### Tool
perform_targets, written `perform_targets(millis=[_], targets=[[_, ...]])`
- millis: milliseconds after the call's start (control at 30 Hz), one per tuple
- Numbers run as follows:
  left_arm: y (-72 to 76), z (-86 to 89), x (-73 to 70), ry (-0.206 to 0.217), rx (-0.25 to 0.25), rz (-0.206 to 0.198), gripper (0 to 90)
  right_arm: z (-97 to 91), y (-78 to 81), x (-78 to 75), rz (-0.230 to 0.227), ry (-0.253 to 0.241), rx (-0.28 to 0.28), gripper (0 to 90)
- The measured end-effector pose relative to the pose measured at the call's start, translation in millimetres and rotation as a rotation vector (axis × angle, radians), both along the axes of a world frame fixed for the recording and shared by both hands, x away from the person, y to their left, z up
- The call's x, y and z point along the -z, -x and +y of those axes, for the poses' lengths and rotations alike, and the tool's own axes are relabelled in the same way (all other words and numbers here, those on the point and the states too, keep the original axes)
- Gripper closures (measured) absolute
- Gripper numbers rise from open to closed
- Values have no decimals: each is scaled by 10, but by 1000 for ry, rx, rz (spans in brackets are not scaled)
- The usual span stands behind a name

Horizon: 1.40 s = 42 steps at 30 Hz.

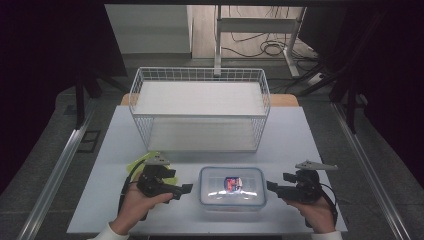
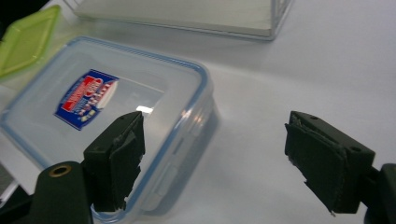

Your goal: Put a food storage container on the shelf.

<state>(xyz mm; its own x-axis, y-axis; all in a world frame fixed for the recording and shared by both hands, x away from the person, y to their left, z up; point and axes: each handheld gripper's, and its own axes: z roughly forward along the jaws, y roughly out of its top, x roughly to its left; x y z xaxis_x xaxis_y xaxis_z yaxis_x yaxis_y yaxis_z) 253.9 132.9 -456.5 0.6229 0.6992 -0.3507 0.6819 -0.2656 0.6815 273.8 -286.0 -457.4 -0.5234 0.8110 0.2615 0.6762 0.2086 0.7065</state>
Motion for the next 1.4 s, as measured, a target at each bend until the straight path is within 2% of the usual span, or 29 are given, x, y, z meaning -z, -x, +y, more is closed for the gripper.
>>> perform_targets(millis=[100, 167, 267, 433, 467, 600, 700, 800, 933, 1000, 1100, 1133, 1267, 1333, 1367, 1400], targets=[[-30, -99, 6, 9, 4, 15, 142, 10, -5, 3, 0, -11, -10, 208], [-63, -141, 21, 30, 3, 39, 125, 29, 3, -6, -8, -12, -34, 211], [-136, -204, 59, 54, -17, 87, 110, 42, 1, -11, -13, -15, -39, 214], [-216, -350, 150, 66, -26, 160, 86, 61, -3, 6, -11, -9, -42, 217], [-223, -398, 187, 74, -22, 186, 79, 54, -2, 8, -13, -6, -39, 220], [-222, -455, 255, 71, -24, 206, 73, 42, -2, -1, -19, -4, -30, 226], [-238, -468, 320, 90, -14, 247, 72, 48, 7, 6, -19, 3, -28, 228], [-235, -508, 343, 77, 3, 250, 73, 50, 11, 9, -21, 9, -24, 228], [-235, -540, 358, 91, 8, 265, 73, 42, 19, -8, -32, 10, -17, 229], [-243, -535, 371, 82, 20, 268, 73, 33, 21, -8, -33, 10, -18, 229], [-245, -554, 414, 119, 18, 305, 72, 25, 17, 6, -27, 7, -16, 229], [-260, -532, 436, 101, 36, 305, 72, 23, 15, 6, -24, 7, -18, 229], [-277, -546, 488, 92, 38, 314, 76, 40, 7, 5, -8, -20, -34, 229], [-285, -546, 499, 104, 43, 324, 87, 80, -3, 27, 22, -48, -57, 225], [-284, -549, 497, 114, 39, 326, 87, 80, -3, 27, 22, -48, -57, 225], [-285, -546, 495, 117, 42, 326, 97, 90, -12, 41, 44, -75, -72, 223]])
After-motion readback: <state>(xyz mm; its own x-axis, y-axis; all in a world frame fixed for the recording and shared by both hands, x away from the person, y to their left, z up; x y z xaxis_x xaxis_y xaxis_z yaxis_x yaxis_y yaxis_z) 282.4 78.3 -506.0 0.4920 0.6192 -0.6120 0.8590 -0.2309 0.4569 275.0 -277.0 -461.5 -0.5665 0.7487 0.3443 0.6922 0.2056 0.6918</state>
